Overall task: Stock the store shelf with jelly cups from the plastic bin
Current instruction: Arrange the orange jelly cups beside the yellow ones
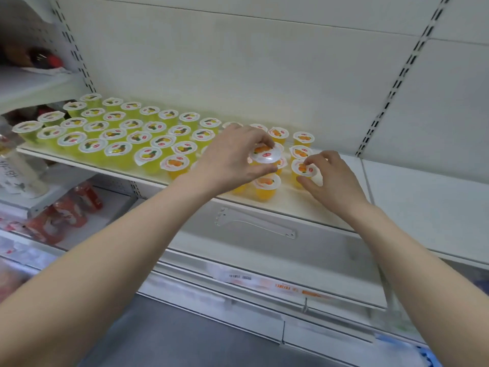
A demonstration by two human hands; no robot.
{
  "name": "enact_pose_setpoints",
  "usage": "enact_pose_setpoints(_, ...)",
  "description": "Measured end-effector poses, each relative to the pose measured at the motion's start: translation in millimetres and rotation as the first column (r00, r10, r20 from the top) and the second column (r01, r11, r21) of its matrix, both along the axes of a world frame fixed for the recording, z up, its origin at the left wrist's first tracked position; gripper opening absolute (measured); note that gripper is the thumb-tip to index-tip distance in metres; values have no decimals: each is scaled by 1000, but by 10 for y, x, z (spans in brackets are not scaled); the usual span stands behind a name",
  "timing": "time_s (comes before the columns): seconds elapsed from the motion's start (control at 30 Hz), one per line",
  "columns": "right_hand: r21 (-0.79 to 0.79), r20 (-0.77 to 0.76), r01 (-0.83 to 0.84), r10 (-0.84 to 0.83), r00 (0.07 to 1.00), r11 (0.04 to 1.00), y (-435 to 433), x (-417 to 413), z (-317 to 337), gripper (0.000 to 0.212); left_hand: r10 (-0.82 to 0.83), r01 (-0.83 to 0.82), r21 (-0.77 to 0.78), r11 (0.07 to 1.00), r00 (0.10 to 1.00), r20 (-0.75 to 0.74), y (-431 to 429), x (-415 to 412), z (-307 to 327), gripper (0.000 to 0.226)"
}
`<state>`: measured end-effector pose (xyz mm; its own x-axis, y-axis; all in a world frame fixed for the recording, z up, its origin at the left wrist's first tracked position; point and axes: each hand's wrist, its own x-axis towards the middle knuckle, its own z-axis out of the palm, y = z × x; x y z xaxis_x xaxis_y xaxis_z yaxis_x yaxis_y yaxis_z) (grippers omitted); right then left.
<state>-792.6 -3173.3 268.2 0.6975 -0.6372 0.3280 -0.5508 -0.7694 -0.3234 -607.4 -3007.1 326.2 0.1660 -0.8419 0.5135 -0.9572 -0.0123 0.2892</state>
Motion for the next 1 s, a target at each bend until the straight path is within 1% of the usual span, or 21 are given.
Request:
enact_pose_setpoints(0.1,-132,-39,-16,11,999,991,-62,-119,61,35,-89,87,21,996,988,129,-169,-212,-91,44)
enact_pose_setpoints(0.17,-214,-85,-24,6,996,976,-121,-207,80,37,-128,125,28,992,975,184,-265,-340,-165,45)
enact_pose_setpoints(0.23,-254,-115,-20,-9,993,967,-181,-282,80,39,-156,155,22,988,961,228,-344,-439,-244,44)
enact_pose_setpoints(0.3,-257,-124,-11,-22,992,966,-221,-333,69,41,-168,169,18,985,950,264,-402,-502,-313,42)
enact_pose_setpoints(0.43,-258,-122,1,-33,992,966,-238,-375,43,42,-133,136,5,991,958,253,-467,-562,-406,40)
enact_pose_setpoints(0.5,-257,-126,1,-35,991,966,-233,-378,32,43,-124,121,25,992,959,254,-500,-575,-472,40)
enact_pose_setpoints(0.57,-249,-120,3,-34,992,968,-228,-375,39,47,-117,109,46,993,957,264,-529,-574,-556,40)
enact_pose_setpoints(0.7,-258,-118,-6,-25,993,966,-227,-343,89,54,-90,85,32,996,964,250,-525,-525,-662,40)
enact_pose_setpoints(0.83,-271,-146,-28,-12,989,962,-229,-271,197,56,-106,94,55,994,948,300,-489,-482,-608,43)
enact_pose_setpoints(1.0,-331,-148,-88,40,988,940,-78,-62,428,54,-64,81,-44,996,952,301,-312,-229,-412,43)
